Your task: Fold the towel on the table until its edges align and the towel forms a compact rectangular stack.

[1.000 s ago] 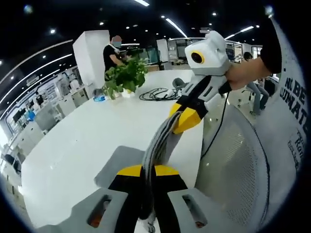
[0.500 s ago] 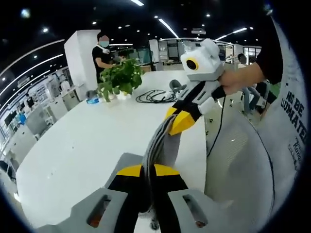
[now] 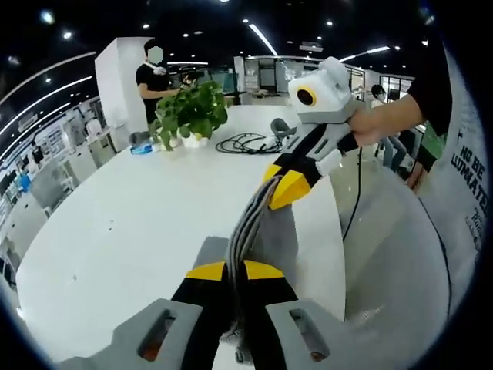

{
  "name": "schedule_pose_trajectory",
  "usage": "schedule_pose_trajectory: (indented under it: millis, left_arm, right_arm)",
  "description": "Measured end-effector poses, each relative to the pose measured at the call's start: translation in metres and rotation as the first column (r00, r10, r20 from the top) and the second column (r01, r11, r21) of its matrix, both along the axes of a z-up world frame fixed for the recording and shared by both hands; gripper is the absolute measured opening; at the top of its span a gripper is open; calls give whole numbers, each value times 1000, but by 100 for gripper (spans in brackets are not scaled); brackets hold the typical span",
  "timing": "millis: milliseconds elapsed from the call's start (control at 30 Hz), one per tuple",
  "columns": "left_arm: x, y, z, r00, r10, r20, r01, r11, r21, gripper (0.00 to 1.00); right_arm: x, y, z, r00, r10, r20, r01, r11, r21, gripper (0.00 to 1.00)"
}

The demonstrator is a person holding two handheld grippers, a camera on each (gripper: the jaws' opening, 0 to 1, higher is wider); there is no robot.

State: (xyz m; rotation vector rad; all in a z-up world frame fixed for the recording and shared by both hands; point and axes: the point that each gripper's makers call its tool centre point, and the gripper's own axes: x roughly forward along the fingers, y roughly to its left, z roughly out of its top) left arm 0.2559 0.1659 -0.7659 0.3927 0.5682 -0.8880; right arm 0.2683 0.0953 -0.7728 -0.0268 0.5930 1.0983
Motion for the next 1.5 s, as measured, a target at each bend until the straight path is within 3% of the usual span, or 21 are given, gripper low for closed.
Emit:
schedule_pose_trajectory:
  millis: [333, 533, 600, 733, 1167, 1300, 1500]
  left_arm:
    - [29, 10, -41, 998, -17, -52, 21, 997, 71, 7]
    - [42, 16, -63, 995, -1, -98, 7, 998, 61, 8]
    - [46, 18, -77, 990, 21, -142, -13, 998, 54, 9]
    - [54, 19, -95, 984, 42, -172, -31, 998, 62, 10]
    - [62, 25, -109, 978, 83, -192, -72, 995, 62, 10]
    - [69, 38, -118, 974, 130, -184, -111, 987, 114, 7]
    - [72, 41, -121, 970, 157, -188, -139, 985, 105, 6]
  right_arm:
    - [28, 10, -35, 995, -35, -88, 31, 998, -48, 5]
    - [39, 13, -55, 988, -50, -145, 39, 996, -74, 6]
    - [39, 11, -70, 977, -54, -206, 32, 993, -110, 6]
    - [49, 14, -83, 973, -73, -220, 46, 991, -127, 6]
    - [63, 15, -102, 967, -92, -239, 58, 988, -146, 6]
    - [67, 11, -112, 961, -127, -246, 88, 983, -162, 6]
    - [70, 12, -119, 958, -143, -247, 102, 980, -169, 7]
